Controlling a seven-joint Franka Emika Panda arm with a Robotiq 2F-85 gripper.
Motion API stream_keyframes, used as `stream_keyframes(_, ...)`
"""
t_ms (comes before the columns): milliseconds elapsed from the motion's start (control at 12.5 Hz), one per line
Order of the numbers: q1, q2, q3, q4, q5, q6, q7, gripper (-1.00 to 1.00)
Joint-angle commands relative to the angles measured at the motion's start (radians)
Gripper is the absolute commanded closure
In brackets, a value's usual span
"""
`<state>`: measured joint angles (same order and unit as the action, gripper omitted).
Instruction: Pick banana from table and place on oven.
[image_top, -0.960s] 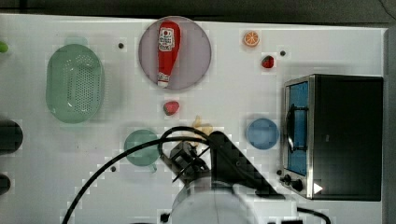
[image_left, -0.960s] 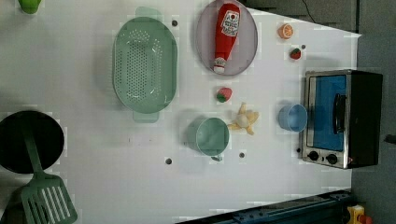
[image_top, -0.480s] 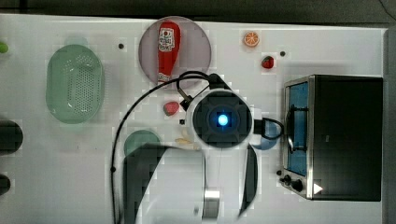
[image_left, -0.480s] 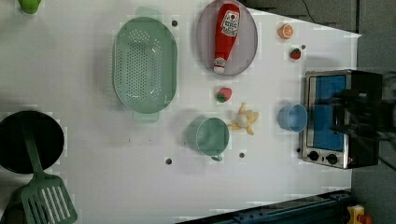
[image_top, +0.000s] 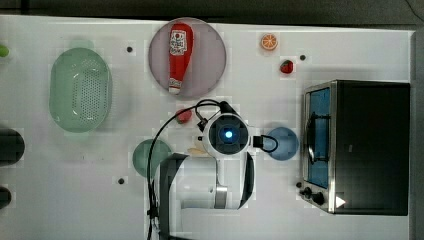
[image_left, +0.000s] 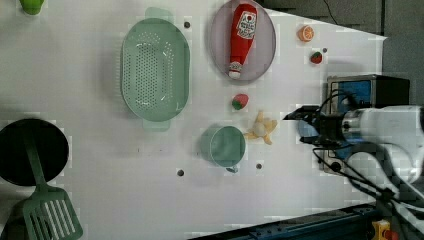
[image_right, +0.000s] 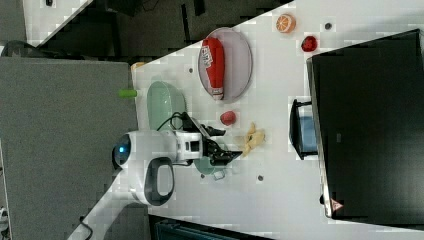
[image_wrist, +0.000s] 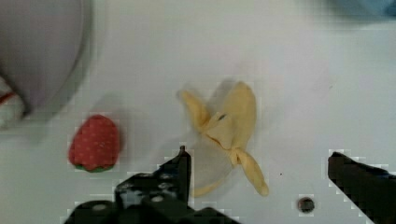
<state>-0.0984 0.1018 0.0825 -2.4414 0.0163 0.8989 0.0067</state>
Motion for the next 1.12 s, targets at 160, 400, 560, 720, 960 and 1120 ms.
stream_keyframes(160,0.01,0.072,0.01,-0.005,-0.002,0.102,-0.019,-1.0)
stream_keyframes(400,0.017,0.16,0.02,-0.003,-0.001,0.17,-0.019,-1.0)
stream_keyframes(560,0.021,0.212,0.026,-0.002,-0.001,0.225,-0.018,-1.0)
stream_keyframes(720,0.022,0.245,0.026,0.001,-0.001,0.278,-0.016,-0.93)
stream_keyframes(960,0.022,0.259,0.027,0.001,-0.001,0.31,-0.016,-0.18)
stream_keyframes(1120,0.022,0.259,0.028,-0.001,-0.001,0.311,-0.016,0.28)
